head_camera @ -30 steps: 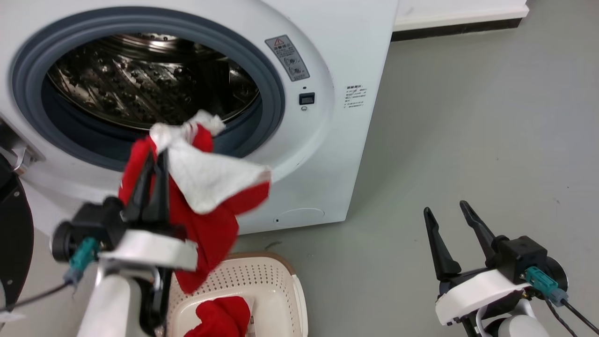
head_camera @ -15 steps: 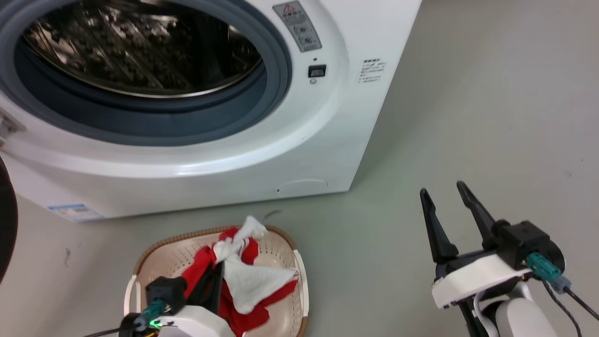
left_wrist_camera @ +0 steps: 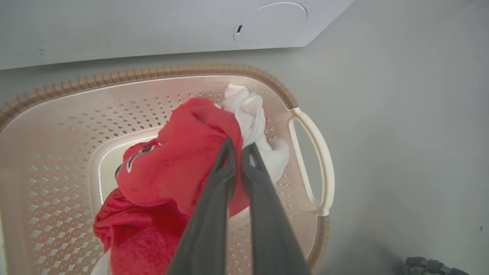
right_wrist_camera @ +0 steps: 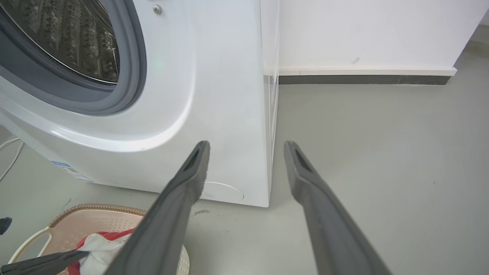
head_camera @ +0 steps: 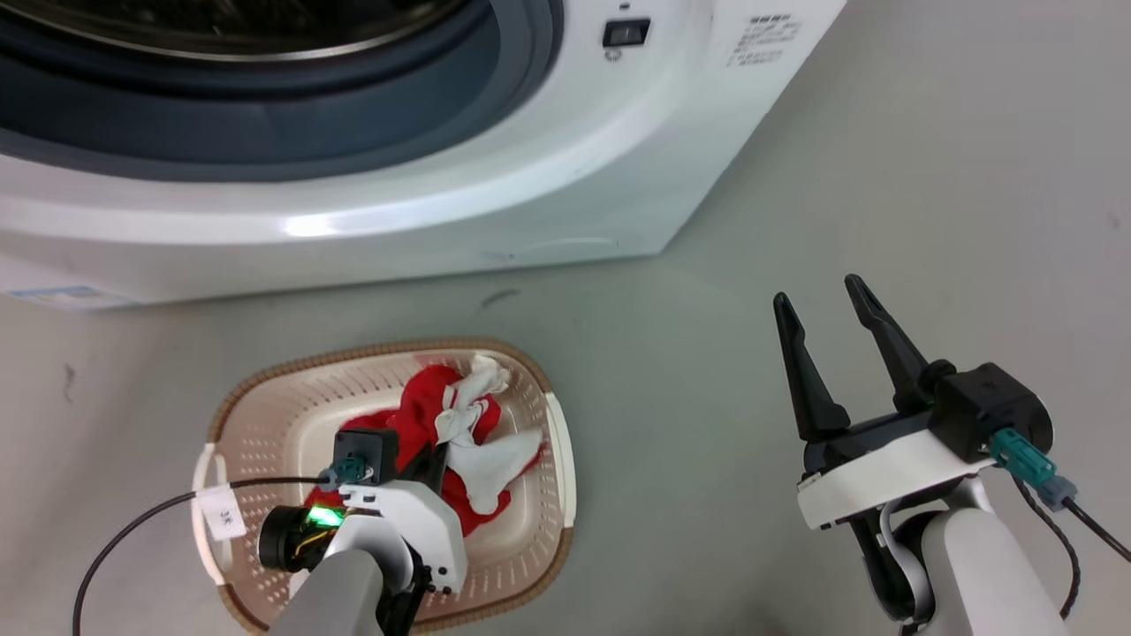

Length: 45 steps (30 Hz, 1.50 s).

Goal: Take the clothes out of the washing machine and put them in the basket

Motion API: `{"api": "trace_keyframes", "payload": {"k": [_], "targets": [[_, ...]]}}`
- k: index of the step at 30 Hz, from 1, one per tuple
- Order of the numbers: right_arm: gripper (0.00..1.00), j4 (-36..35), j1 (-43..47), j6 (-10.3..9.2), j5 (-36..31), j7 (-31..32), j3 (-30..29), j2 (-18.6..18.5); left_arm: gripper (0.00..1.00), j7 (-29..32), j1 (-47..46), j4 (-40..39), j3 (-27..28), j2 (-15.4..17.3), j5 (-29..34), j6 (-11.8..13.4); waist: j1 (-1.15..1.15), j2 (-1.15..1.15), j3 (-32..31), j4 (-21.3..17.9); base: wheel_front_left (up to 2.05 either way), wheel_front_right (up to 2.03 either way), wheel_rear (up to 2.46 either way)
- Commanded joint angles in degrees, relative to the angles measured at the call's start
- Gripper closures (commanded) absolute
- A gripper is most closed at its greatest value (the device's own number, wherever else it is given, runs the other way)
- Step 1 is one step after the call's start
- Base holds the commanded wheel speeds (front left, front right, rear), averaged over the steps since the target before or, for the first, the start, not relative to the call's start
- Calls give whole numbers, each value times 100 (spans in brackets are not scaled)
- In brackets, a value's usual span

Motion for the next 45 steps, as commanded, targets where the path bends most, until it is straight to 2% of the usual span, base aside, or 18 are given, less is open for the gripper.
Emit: {"api": "trace_keyframes", "payload": {"k": [1,8,13,14,15,16,27,33,45], "targets": [[0,14,-102,-4,33,-36,14,4,100,-44,-105,194,-6,-15,-24,-6,-1,0,268,-90,0,0,0],[0,89,-253,-4,132,-132,153,4,100,-128,-629,1362,82,62,-137,70,-1,0,758,-299,0,0,0],[0,189,-335,-4,190,-219,188,5,100,-57,-748,1688,128,107,-243,60,-1,0,898,-312,0,0,0],[0,223,-344,-4,203,-229,198,5,97,-62,-764,1714,120,105,-250,53,-1,0,887,-309,0,0,0],[0,263,-350,-4,205,-242,200,4,55,-27,-758,1740,79,92,-234,38,-1,0,855,-300,0,0,0],[0,313,-355,-4,183,-248,199,4,0,-28,-743,1760,77,82,-265,29,-1,0,801,-284,0,0,0],[0,686,-80,-4,-2,-209,123,2,0,-281,-341,1514,2,-66,-463,-9,-1,0,-525,51,0,0,0],[0,687,190,-4,-106,-81,-19,3,0,-286,76,648,247,13,-464,26,-1,0,-1191,201,0,0,0],[0,175,756,-4,-397,225,-373,3,0,-282,1133,-2138,1192,103,286,642,-1,0,-2072,444,0,0,0]]}}
